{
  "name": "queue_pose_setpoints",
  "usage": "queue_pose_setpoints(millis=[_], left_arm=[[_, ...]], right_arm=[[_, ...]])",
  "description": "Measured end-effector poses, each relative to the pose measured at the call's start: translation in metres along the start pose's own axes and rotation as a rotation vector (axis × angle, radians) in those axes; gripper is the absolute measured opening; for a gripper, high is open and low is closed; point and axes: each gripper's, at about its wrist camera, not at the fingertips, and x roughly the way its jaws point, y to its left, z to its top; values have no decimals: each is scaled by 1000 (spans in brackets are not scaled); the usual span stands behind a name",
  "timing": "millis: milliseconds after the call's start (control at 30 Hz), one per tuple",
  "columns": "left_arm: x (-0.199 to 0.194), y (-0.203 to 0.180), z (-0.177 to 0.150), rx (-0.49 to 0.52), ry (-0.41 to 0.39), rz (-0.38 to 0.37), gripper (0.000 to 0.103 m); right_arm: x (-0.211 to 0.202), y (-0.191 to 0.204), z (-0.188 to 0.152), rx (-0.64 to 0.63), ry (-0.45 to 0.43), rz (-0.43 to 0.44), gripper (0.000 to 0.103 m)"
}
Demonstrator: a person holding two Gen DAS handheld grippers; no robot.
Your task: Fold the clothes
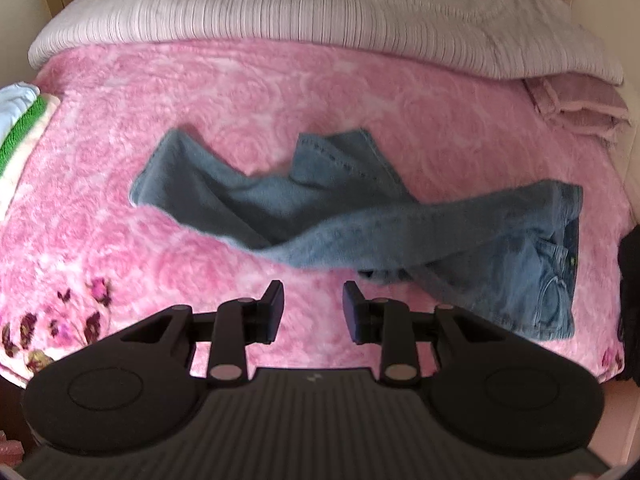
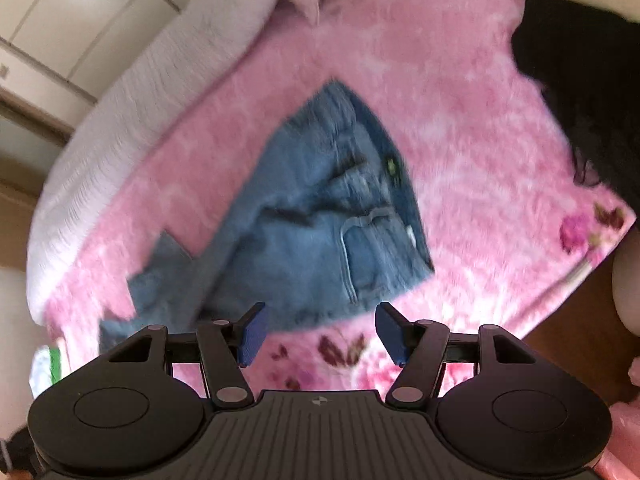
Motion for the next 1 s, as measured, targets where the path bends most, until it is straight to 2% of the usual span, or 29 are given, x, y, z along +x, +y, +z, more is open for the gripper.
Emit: queue_pose_setpoints(millis=[167,400,800,1000], left_arm=[[21,11,-12,-26,57,18,29],[42,53,-8,-99,88,22,29],[86,145,34,-204,101,11,33],[126,178,60,-336,137,2,34]], right_arm=[[38,-9,-29,57,69,-19,62],[60,21,-36,77,43,-41,62],[108,89,-42,105,-33,-50,62],[132,107,-29,186,-82,-7,62]])
